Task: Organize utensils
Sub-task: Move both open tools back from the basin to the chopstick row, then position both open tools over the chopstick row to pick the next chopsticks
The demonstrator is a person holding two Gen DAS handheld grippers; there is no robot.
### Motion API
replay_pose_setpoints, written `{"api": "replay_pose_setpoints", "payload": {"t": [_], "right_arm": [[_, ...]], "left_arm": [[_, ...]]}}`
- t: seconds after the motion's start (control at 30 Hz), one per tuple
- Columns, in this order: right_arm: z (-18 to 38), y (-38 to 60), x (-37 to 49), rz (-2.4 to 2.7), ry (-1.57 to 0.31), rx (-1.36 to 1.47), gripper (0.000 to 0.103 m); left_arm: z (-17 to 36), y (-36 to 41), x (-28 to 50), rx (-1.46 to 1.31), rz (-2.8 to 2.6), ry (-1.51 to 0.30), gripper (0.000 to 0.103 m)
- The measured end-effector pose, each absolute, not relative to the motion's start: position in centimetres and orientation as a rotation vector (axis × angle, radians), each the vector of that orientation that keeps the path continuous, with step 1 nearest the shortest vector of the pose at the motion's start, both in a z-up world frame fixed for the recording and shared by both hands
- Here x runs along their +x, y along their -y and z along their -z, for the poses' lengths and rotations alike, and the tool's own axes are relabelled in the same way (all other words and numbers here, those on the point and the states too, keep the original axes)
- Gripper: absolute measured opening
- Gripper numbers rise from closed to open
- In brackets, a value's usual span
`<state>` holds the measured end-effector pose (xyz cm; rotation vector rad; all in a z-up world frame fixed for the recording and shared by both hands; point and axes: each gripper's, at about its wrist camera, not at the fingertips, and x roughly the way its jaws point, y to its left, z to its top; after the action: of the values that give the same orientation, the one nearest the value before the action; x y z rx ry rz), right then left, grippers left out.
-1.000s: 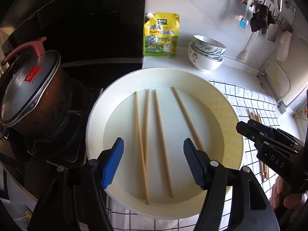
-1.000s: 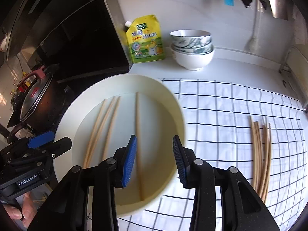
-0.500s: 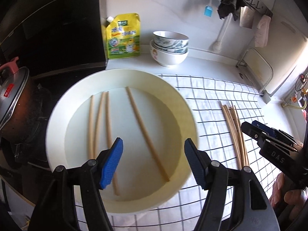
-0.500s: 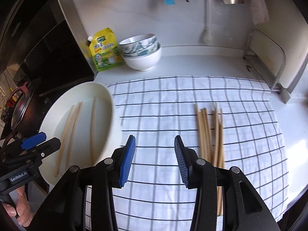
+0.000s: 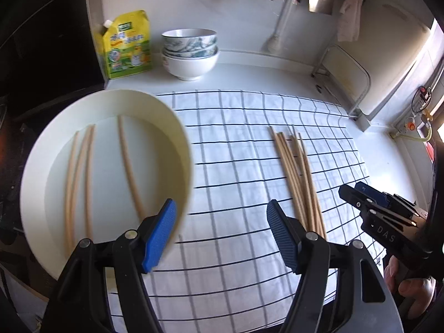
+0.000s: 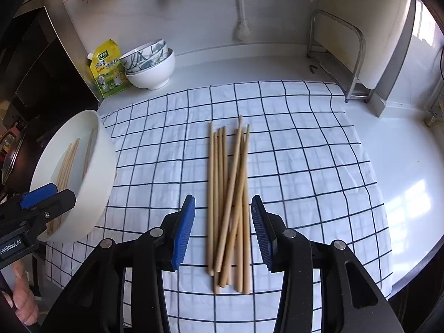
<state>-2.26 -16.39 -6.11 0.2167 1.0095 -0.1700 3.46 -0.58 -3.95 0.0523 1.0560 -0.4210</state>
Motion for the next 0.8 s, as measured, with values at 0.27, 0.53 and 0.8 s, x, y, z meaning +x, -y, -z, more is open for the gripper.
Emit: {"api": "replay_pose_setpoints", "payload": {"t": [0.27, 0.53, 0.8], "right_arm": [[8.8, 19.5, -3.1, 0.188, -1.057, 0.206, 0.042], [12.2, 20.7, -1.6, 0.152, -1.114, 0.193, 0.042], [13.5, 20.7, -0.4, 0.113, -1.129, 0.168, 0.042]], "left_arm": [[6.1, 4.8, 3.4, 0.07, 0.429, -1.093, 0.069], [9.1, 6.6, 3.6, 0.082, 0.406, -1.162, 0.072], [11.0, 7.5, 4.0, 0.087, 0.388, -1.192, 0.072]]}}
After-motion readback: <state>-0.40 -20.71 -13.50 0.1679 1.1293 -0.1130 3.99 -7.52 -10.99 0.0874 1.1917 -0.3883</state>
